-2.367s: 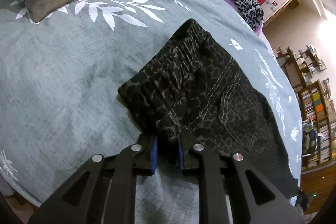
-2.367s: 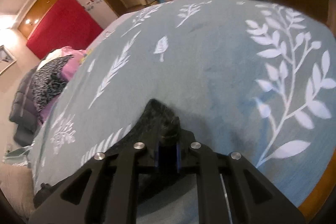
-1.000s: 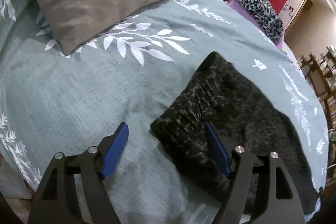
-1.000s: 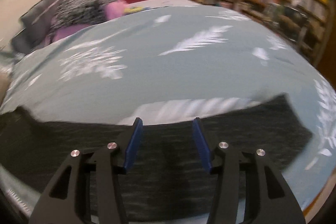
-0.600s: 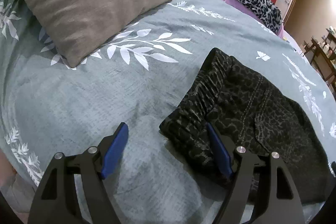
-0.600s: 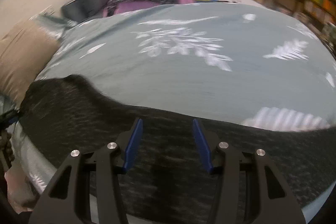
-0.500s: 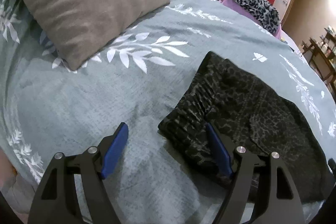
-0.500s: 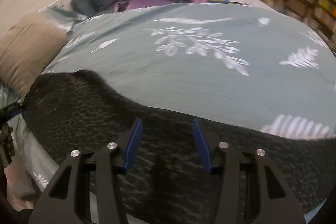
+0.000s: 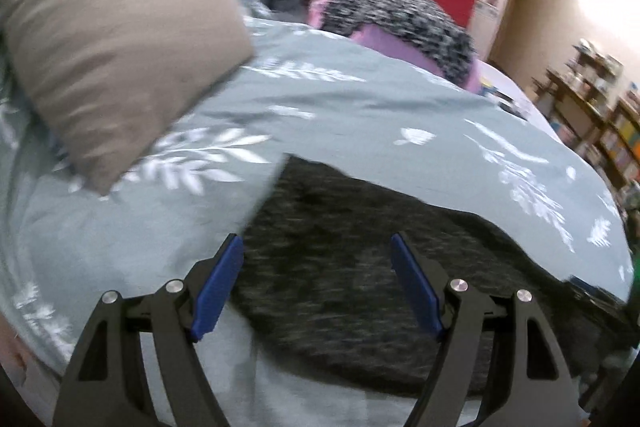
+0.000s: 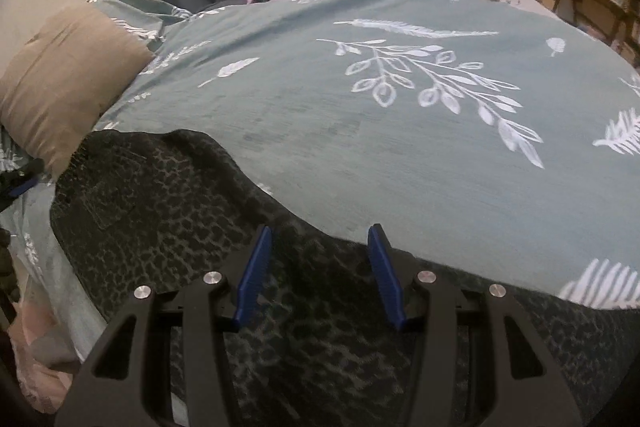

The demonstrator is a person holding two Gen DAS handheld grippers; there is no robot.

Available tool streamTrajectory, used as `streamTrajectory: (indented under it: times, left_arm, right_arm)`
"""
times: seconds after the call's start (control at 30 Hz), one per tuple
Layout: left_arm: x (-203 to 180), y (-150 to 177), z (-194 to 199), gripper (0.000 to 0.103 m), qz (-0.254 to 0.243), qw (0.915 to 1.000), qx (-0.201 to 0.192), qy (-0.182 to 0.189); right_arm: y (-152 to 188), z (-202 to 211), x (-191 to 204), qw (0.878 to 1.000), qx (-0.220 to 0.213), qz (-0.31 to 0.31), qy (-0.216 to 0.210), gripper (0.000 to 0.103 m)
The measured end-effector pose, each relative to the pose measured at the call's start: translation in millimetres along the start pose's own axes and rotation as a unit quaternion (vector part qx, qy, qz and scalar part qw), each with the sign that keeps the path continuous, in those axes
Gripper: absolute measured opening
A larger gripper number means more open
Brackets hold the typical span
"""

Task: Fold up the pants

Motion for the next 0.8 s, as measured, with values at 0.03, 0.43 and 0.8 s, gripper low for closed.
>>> streamTrajectory:
  times: [0.03, 0.43, 0.8]
  left_arm:
    - [-9.7, 0.8, -2.4, 0.076, -0.006, 0.9999, 0.003, 0.008]
    - [-67.6, 30.7, -48.3, 0.076, -0.058, 0.9962, 0.053, 0.038]
    - [-53.8, 42.7, -62.5, 0.076, -0.059, 0.9958, 0.066, 0.024]
  right_arm:
    - [-3.1, -2.7, 2.9, 1.000, 0.001, 0.001, -0.005, 0.052]
    - [-22.0, -42.9, 18.2, 0.997, 0.034, -0.012, -0.063, 0.052]
    - [-33.4, -93.2, 35.7, 0.987, 0.084, -0.033, -0.133, 0.052]
Point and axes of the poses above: each gripper's, at about its wrist camera, not at the fingertips, and z roughly against the way its jaws point, x to its left, y to its underside, the point moved 8 cm from there along -z, roughly the way its jaws point, and after that the axes turned 13 degrees about -y, right-handed, at the moved point
